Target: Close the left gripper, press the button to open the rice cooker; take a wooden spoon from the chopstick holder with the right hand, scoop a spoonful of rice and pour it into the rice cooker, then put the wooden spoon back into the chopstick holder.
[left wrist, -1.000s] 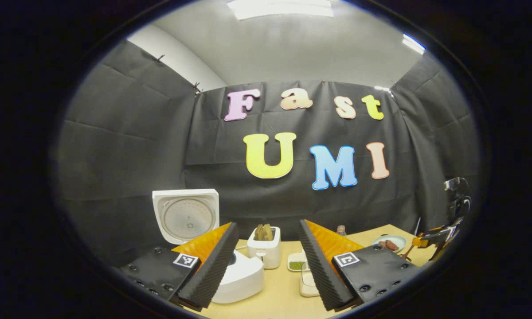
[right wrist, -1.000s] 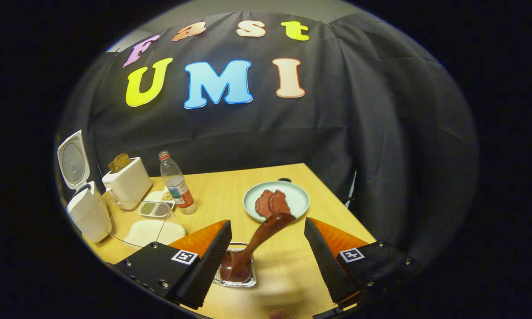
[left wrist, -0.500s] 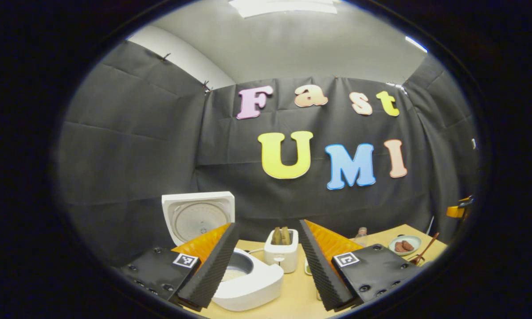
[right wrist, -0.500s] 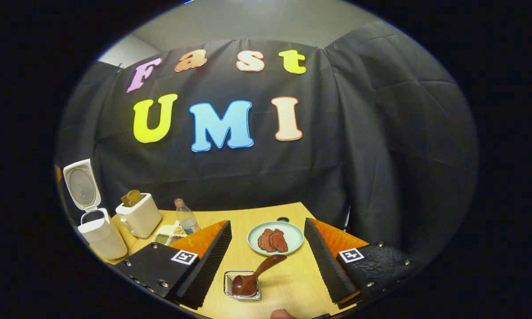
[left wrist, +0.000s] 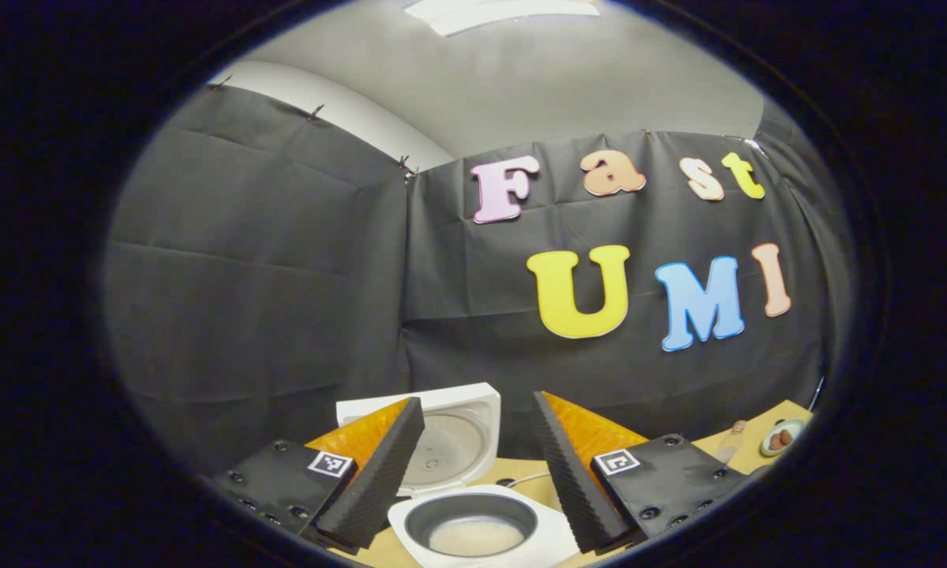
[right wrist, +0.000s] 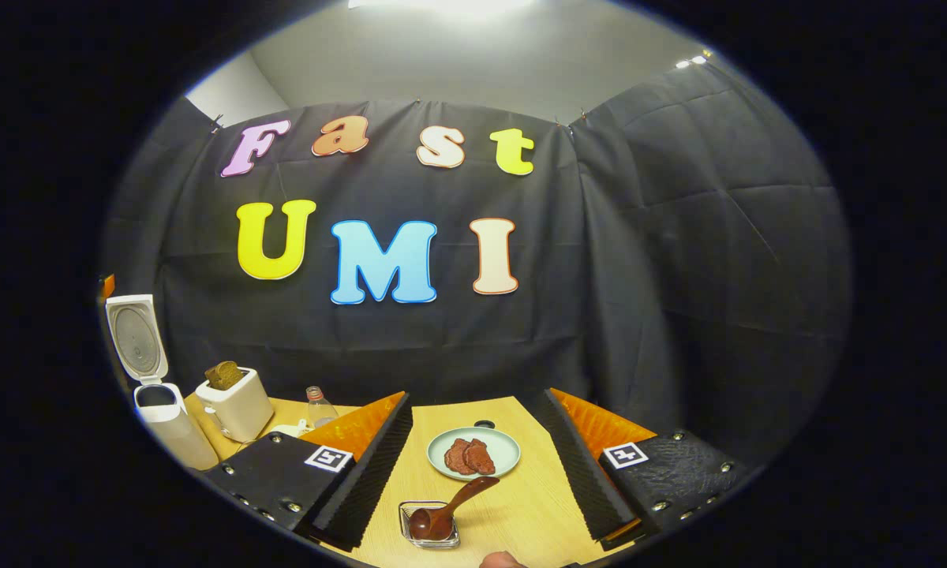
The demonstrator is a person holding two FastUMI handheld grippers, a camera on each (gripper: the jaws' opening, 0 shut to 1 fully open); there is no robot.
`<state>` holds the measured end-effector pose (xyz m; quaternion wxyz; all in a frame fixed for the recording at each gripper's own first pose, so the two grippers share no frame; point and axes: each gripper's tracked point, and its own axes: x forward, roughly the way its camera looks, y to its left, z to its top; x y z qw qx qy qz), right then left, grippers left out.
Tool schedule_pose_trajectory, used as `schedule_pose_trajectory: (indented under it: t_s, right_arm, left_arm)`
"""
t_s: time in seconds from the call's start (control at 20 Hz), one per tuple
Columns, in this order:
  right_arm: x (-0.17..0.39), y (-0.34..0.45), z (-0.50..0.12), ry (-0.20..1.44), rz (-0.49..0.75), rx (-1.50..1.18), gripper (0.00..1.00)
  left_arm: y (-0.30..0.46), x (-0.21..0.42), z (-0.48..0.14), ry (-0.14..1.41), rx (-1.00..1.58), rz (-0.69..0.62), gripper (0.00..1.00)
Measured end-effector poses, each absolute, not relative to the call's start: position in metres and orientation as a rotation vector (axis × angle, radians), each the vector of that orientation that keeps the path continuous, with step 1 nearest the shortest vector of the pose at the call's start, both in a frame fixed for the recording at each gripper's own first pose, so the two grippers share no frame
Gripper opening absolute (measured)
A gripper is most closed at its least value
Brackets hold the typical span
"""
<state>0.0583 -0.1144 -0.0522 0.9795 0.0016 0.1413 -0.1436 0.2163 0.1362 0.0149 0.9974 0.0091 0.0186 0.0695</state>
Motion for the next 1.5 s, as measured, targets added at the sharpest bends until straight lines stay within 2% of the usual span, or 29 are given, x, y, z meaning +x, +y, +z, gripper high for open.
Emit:
schedule_pose_trajectory:
  t_s: [0.35, 0.8, 1.05, 1.2, 1.25, 1.35, 1.4, 1.45, 1.5]
  right_arm:
    - [0.046, -0.099, -0.060, 0.290, -0.344, 0.011, 1.00]
    - [0.034, -0.080, -0.076, 0.310, -0.357, -0.011, 1.00]
    - [0.027, -0.082, -0.082, 0.309, -0.344, -0.052, 1.00]
    - [0.026, -0.083, -0.073, 0.274, -0.317, -0.047, 1.00]
    - [0.026, -0.086, -0.073, 0.267, -0.315, -0.055, 1.00]
    - [0.025, -0.092, -0.074, 0.271, -0.305, -0.072, 0.99]
    - [0.025, -0.094, -0.073, 0.271, -0.300, -0.079, 0.99]
    - [0.025, -0.096, -0.071, 0.270, -0.294, -0.081, 0.99]
    - [0.025, -0.098, -0.071, 0.269, -0.288, -0.083, 0.99]
  left_arm:
    - [0.197, 0.300, 0.014, 0.042, -0.003, 0.203, 0.95]
    - [0.238, 0.392, -0.037, 0.148, -0.002, 0.233, 0.95]
    - [0.240, 0.397, -0.075, 0.265, -0.043, 0.247, 0.95]
    - [0.234, 0.392, -0.083, 0.267, -0.027, 0.253, 0.94]
    - [0.233, 0.393, -0.083, 0.272, -0.033, 0.252, 0.98]
    - [0.229, 0.387, -0.080, 0.285, -0.048, 0.251, 0.96]
    - [0.223, 0.382, -0.082, 0.296, -0.051, 0.247, 0.98]
    - [0.218, 0.377, -0.084, 0.307, -0.049, 0.242, 0.96]
    - [0.213, 0.371, -0.084, 0.310, -0.048, 0.237, 0.99]
